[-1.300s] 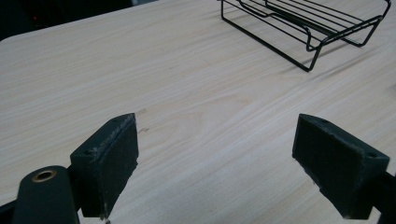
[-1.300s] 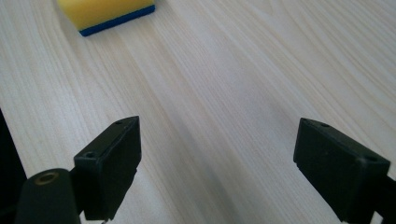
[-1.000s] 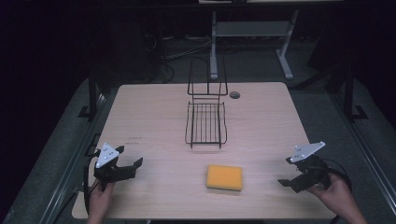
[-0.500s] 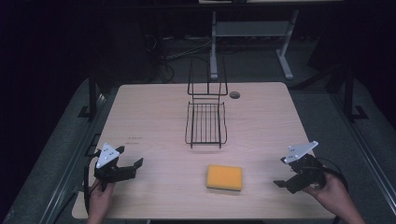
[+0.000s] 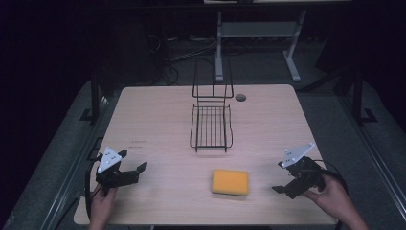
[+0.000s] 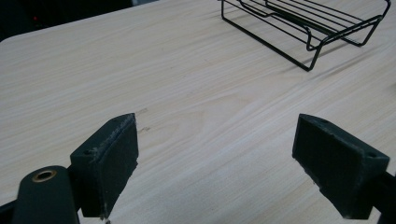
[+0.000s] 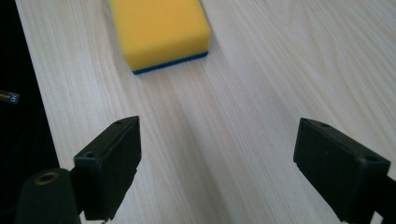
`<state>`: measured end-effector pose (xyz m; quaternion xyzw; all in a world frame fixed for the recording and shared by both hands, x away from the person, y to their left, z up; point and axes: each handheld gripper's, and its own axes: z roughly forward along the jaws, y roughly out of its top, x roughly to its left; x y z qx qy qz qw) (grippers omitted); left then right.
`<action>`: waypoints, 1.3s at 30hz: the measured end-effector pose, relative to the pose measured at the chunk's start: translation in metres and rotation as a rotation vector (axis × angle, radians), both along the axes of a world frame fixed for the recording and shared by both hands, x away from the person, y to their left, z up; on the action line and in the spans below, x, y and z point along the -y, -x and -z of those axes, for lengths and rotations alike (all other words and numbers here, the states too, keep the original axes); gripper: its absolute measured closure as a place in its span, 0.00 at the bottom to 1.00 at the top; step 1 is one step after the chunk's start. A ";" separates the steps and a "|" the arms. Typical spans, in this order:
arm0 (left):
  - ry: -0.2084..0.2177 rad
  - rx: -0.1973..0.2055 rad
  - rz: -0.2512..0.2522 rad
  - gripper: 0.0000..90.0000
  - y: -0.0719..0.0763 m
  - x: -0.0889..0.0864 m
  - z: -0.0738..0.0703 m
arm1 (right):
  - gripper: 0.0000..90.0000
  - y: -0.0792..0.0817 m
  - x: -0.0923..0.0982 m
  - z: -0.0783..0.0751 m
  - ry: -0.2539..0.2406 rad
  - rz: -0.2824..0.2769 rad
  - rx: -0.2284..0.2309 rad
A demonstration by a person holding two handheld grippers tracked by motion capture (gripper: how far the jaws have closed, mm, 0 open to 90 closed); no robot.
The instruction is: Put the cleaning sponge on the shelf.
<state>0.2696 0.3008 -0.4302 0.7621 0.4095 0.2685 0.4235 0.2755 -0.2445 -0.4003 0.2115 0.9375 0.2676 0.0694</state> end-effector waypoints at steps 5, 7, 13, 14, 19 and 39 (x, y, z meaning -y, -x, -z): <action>0.000 0.000 0.000 0.15 0.000 0.000 0.000 | 0.16 -0.003 -0.008 0.000 0.008 -0.023 -0.004; 0.001 0.000 -0.001 0.15 0.000 0.000 0.000 | 0.16 -0.004 -0.011 0.000 0.011 -0.033 -0.005; 0.000 0.001 0.001 0.15 0.000 0.000 0.000 | 0.16 -0.006 -0.019 -0.001 0.014 -0.053 0.001; 0.000 0.001 0.001 0.15 0.000 0.000 0.000 | 0.16 -0.006 -0.020 -0.001 0.015 -0.054 0.001; 0.001 0.000 0.000 0.15 0.000 -0.001 0.000 | 0.16 -0.007 -0.024 -0.001 0.021 -0.067 0.009; 0.003 -0.001 -0.001 0.15 0.000 -0.002 -0.001 | 0.16 -0.011 -0.050 -0.002 0.022 -0.133 -0.020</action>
